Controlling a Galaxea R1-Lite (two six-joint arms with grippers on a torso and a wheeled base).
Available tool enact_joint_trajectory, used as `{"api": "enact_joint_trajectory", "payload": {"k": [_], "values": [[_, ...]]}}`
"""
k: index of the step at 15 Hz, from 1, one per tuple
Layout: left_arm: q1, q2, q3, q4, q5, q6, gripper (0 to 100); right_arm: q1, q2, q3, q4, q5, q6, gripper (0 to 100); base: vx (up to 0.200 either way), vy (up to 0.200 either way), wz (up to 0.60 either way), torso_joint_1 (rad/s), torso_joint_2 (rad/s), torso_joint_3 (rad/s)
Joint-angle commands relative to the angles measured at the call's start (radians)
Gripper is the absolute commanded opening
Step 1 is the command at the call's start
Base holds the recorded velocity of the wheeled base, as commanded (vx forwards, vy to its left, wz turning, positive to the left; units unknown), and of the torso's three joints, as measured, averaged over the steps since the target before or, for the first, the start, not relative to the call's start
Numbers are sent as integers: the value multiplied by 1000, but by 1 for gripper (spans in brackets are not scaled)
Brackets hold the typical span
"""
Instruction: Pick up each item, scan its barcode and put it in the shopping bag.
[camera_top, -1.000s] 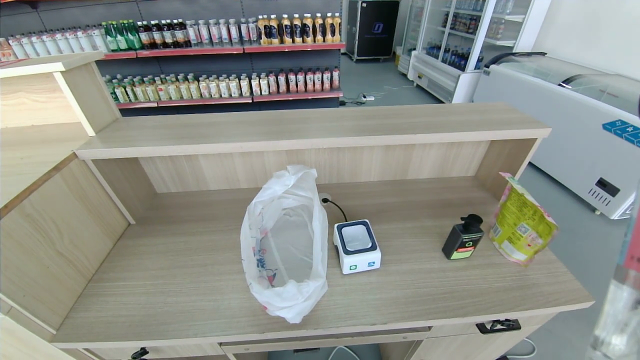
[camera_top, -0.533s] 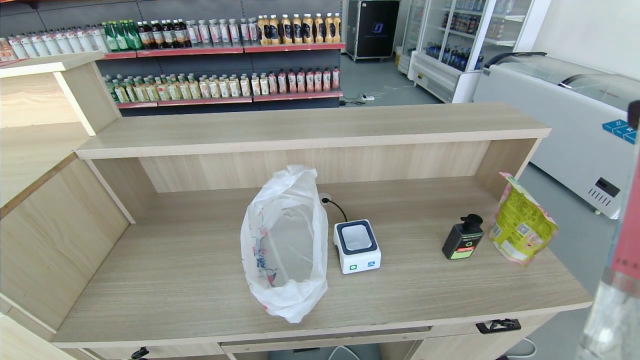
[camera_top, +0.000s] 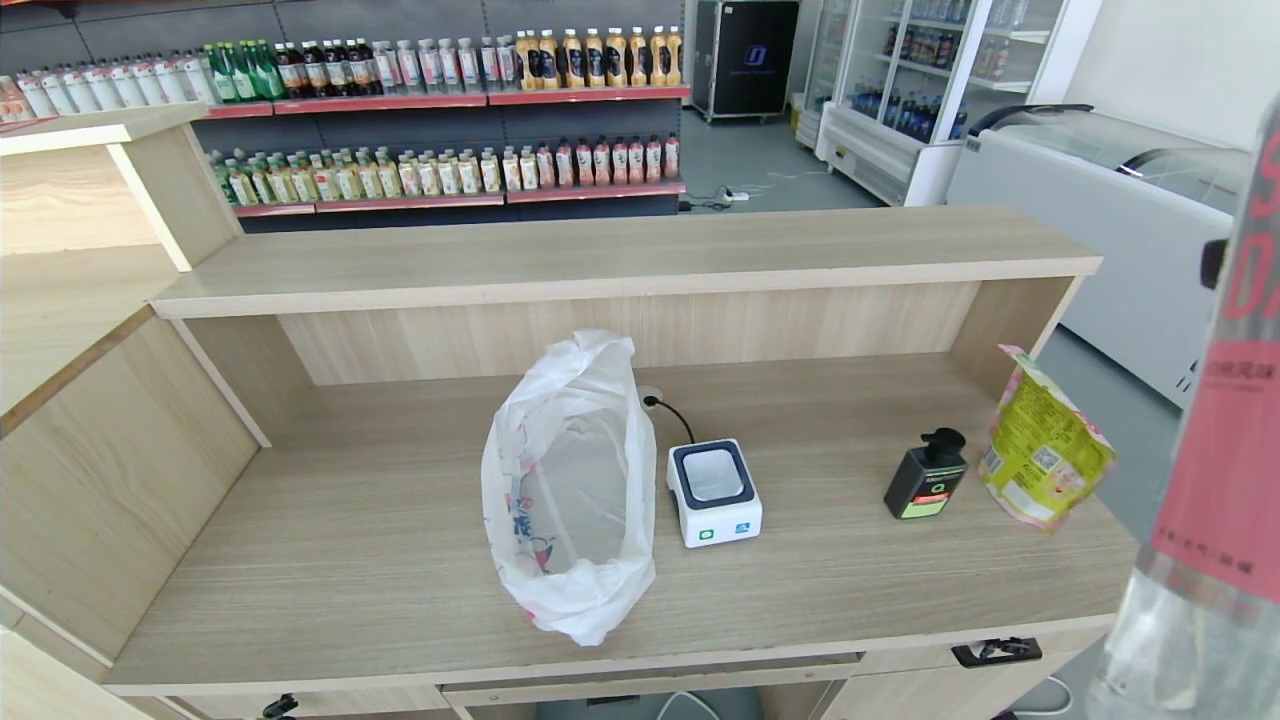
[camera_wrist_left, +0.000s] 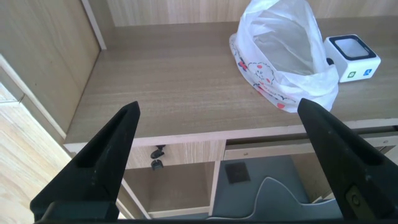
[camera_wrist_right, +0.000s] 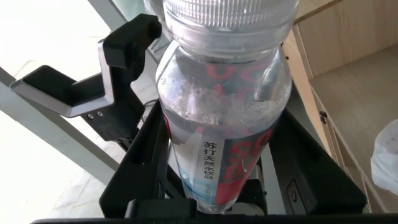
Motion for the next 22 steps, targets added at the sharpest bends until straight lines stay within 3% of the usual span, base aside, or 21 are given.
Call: {"api": "enact_joint_trajectory", "payload": {"k": [1,6,7,11,13,17,22], "values": [[0,1,0,0,0,0,100,-26,24,11,0,1,-29,0,0,0,0,0,0,0],[0,1,0,0,0,0,100,-97,60,0,-3,-3,-84,0,0,0,0,0,0,0],[0,1,0,0,0,0,100,-195,78,2,-2,-3,-133,0,0,0,0,0,0,0],[0,1,0,0,0,0,100,-449,115,-9,9,-4,-142,0,0,0,0,0,0,0],[0,1,0,0,0,0,100,-509,93,9,55,-4,-139,0,0,0,0,0,0,0],[0,1,0,0,0,0,100,-543,103,14,104,-9,-138,0,0,0,0,0,0,0],[0,1,0,0,0,0,100,-465,119,-38,153,-52,-139,0,0,0,0,0,0,0]]}}
